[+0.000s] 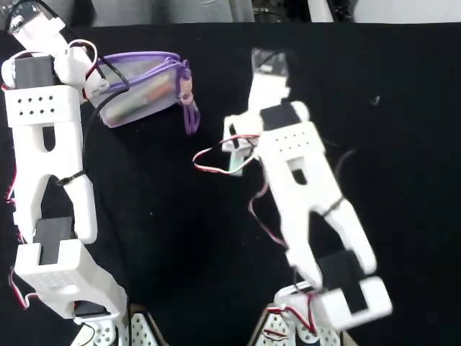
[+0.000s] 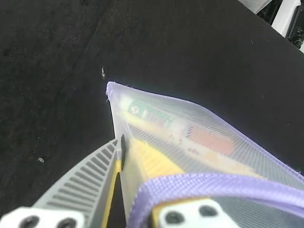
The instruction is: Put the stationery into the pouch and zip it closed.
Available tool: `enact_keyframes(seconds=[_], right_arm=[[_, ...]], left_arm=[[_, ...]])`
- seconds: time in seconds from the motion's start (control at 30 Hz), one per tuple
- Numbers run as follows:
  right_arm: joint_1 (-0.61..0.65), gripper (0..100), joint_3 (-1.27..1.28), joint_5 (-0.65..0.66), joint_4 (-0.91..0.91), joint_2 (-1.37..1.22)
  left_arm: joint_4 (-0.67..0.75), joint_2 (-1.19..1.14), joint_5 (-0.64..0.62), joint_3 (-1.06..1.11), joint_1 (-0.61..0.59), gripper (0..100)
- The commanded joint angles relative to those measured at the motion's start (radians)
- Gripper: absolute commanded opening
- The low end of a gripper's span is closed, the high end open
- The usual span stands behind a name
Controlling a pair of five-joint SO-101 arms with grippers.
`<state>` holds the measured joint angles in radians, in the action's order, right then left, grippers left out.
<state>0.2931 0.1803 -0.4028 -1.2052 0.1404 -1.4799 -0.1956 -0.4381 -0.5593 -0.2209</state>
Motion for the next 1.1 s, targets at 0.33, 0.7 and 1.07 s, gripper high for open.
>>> enact_keyframes(seconds=[0.33, 0.7, 1.07], right_arm=[[0.087, 3.1, -0.051, 0.138, 0.528, 0.139], [0.193, 1.1, -0.05, 0.238, 0.758, 0.143], [0.255, 1.1, 0.131, 0.238, 1.042, 0.315]], left_arm=[[0.034, -0.005, 0.012, 0.019, -0.015, 3], [0.037, -0.011, 0.012, 0.018, -0.015, 3], [0.04, -0.011, 0.012, 0.018, -0.015, 3]])
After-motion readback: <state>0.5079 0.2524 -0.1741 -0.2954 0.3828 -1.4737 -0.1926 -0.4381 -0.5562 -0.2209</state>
